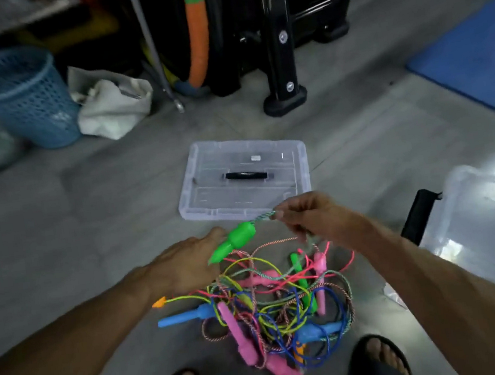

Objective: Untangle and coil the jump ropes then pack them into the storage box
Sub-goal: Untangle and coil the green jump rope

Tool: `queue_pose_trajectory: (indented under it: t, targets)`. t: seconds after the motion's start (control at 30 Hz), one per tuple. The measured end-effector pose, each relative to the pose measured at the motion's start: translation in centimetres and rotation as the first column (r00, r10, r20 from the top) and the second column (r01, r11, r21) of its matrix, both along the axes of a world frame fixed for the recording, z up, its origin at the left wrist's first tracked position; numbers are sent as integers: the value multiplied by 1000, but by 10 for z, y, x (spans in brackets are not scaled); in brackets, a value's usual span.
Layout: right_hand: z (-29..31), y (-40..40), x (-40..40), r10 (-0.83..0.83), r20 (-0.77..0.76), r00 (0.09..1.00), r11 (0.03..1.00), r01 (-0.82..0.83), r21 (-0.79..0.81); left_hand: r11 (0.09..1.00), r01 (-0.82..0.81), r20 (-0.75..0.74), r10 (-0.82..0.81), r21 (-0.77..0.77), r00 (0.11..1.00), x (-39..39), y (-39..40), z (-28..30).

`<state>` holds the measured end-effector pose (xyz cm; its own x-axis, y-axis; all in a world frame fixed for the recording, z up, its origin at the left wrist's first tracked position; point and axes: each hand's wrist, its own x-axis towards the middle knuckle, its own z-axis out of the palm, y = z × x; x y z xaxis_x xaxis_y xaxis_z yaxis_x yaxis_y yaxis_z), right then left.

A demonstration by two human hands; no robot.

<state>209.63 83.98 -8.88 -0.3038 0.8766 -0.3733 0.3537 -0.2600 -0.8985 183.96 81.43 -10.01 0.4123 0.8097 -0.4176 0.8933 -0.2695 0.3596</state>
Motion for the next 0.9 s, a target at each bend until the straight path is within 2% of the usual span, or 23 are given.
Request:
queue_pose_trajectory:
  t: [0.07,0.17,0.27,0.33,0.4,0.5,0.6,0.67,0.7,0.8,0.9]
  targets:
    - [26,-10,-27,93,29,995,994,-94,59,979,-164,183,184,-118,966,-10,-22,23]
    - [58,-32,-67,205,81,975,966,-215,143,858,-429,434,513,-283,741,-10,-53,62]
    - [85,-50,-90,187,85,979,960,-201,197,780,-511,545,621,-362,563,-10,-80,94]
    - [96,-58,-98,202,61,978,953,-210,218,743,-515,568,664,-428,485,-16,-95,110]
    - [100,-65,-103,207,41,977,950,-211,229,715,-515,548,696,-473,464,-26,-111,118]
    - [95,-69,-107,199,45,979,952,-204,229,724,-483,597,684,-492,419,-44,-128,123]
    - [91,-66,-117,197,12,980,968,-196,158,731,-458,588,681,-506,436,-70,-138,118]
    - [87,-60,-127,210,70,975,965,-218,146,716,-436,563,698,-546,442,-81,-143,119]
    - [83,-56,-133,213,121,970,961,-230,154,698,-419,580,716,-581,388,-84,-143,121]
    - [73,-45,-145,190,256,948,941,-250,226,603,-385,650,760,-698,13,-95,-144,134]
    - [68,-49,-146,188,519,834,920,-334,205,534,-385,639,733,-753,-234,-111,-150,141]
